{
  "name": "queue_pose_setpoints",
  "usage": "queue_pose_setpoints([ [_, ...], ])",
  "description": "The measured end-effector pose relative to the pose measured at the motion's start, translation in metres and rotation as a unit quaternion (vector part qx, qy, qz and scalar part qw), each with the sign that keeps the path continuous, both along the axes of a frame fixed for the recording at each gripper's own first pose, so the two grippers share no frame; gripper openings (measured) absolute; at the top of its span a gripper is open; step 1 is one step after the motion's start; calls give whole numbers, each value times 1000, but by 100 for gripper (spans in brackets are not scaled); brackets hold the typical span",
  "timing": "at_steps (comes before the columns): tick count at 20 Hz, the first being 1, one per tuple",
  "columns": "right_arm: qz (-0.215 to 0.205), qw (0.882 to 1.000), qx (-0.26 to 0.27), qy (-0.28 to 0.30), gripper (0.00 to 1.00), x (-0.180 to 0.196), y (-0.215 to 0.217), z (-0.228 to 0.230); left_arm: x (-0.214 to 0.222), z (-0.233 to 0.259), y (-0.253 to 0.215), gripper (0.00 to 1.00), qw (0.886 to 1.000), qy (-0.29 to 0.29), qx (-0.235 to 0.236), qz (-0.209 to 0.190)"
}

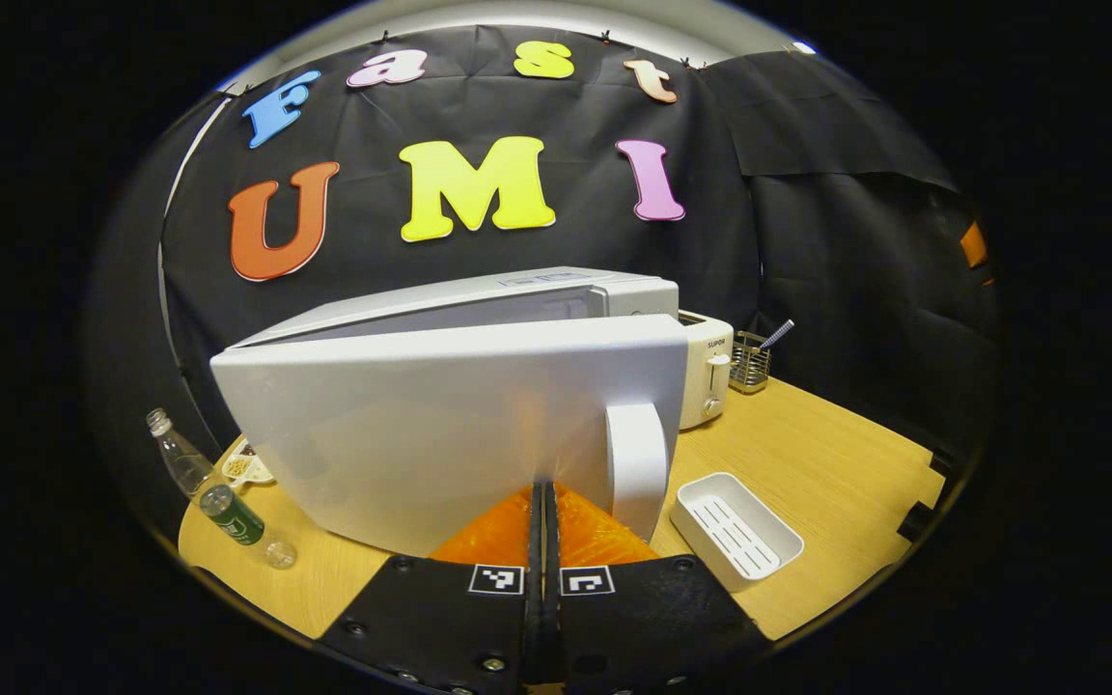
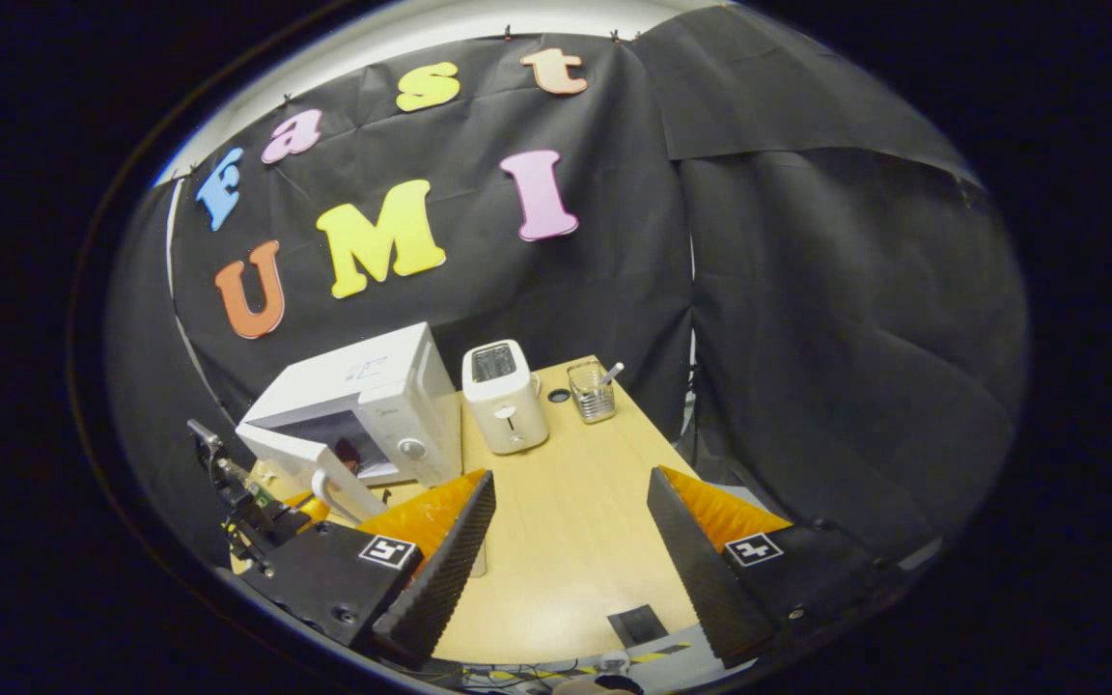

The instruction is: Open the microwave oven with the left hand, put the food in, and close the microwave oven.

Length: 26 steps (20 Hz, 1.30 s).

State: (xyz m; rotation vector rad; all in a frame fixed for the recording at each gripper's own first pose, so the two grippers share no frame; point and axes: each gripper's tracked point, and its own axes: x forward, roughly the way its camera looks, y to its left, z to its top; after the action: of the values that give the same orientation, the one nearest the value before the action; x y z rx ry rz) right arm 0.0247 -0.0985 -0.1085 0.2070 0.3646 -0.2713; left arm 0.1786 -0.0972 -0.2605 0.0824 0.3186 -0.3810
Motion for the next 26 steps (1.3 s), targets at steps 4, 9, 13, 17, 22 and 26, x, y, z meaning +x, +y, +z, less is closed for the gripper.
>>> queue_pose_setpoints([
  [4,-6,1000,4,12,100,6,-20,-3,33,1,-16,0,1000,-8,3,8],
  [9,-4,1000,8,18,100,20,-35,-3,64,4,-28,0,1000,-8,3,17],
  [13,1,999,17,28,100,30,-37,-8,72,2,-32,0,1000,-4,-1,19],
  [17,7,999,17,32,91,37,-36,-9,71,-1,-32,0,1000,-3,5,23],
  [22,11,999,18,37,100,43,-35,-6,75,-11,-35,0,999,13,1,33],
  [26,19,999,11,37,100,46,-31,-2,82,-12,-35,11,999,22,-11,45],
])
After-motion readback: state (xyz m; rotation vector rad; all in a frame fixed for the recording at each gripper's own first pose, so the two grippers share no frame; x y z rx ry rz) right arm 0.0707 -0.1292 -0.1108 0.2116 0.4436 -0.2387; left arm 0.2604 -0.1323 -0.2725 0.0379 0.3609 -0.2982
